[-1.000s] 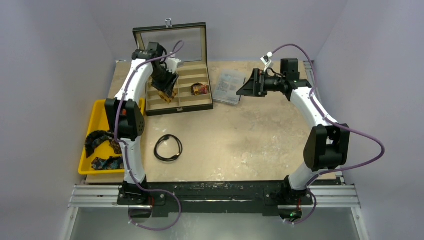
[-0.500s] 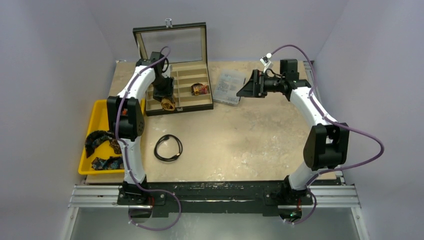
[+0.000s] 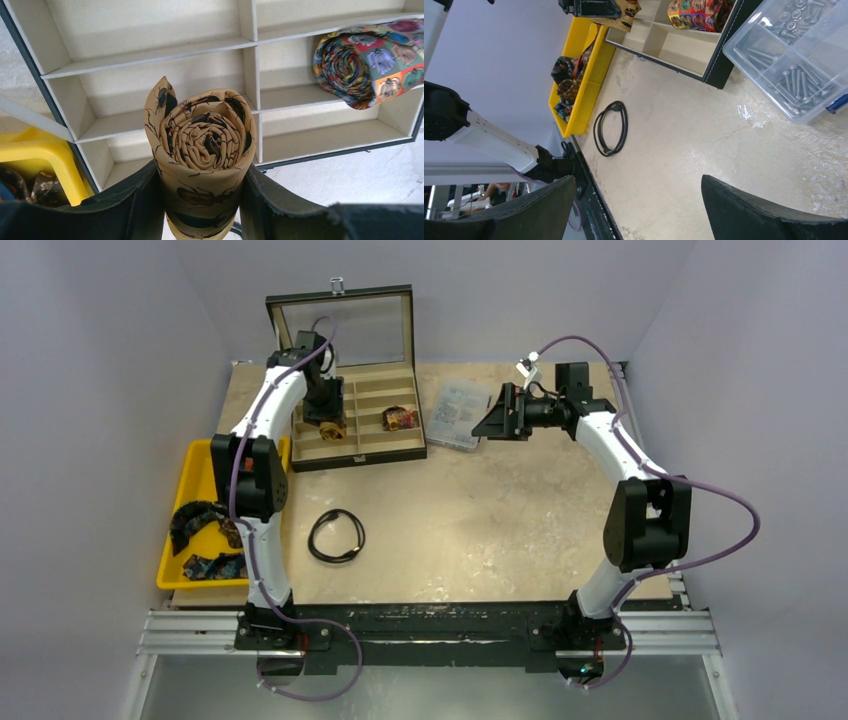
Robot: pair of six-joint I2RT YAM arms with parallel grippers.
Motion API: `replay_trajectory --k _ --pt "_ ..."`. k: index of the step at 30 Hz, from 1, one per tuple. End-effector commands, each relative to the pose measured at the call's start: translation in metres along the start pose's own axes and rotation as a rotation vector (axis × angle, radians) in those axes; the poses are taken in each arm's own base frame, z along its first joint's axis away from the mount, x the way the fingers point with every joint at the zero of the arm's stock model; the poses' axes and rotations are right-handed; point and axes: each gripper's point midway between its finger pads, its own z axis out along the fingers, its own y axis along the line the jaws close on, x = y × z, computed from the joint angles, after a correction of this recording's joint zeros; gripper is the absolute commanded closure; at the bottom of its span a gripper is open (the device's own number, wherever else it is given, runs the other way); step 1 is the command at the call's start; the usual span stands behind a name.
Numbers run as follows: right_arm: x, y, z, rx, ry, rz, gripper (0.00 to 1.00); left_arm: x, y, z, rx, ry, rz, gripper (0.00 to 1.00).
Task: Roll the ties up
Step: Place the tie in the storage box.
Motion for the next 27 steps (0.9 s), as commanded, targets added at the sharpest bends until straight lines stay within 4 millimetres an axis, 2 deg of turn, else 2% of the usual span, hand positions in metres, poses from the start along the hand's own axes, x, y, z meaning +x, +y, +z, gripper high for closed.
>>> replay_trajectory --k 1,15,20,27 --pt "-0.015 0.012 -0.006 -0.003 -0.037 -0.073 0.02 0.001 0.006 -0.008 -0.009 -0.025 -0.003 1.00" --pt "-0.014 0.007 -0.004 0.006 -0.030 -0.060 0.02 0.046 0.015 0.025 -0.041 0.136 -0.070 1.00" --pt "-0.014 0.005 -0.003 0.004 -0.028 -0.057 0.02 0.057 0.009 0.016 -0.011 0.151 -0.099 1.00" --pt "-0.013 0.004 -0.002 0.001 -0.025 -0.047 0.02 0.038 0.010 -0.013 -0.023 0.051 -0.092 1.00"
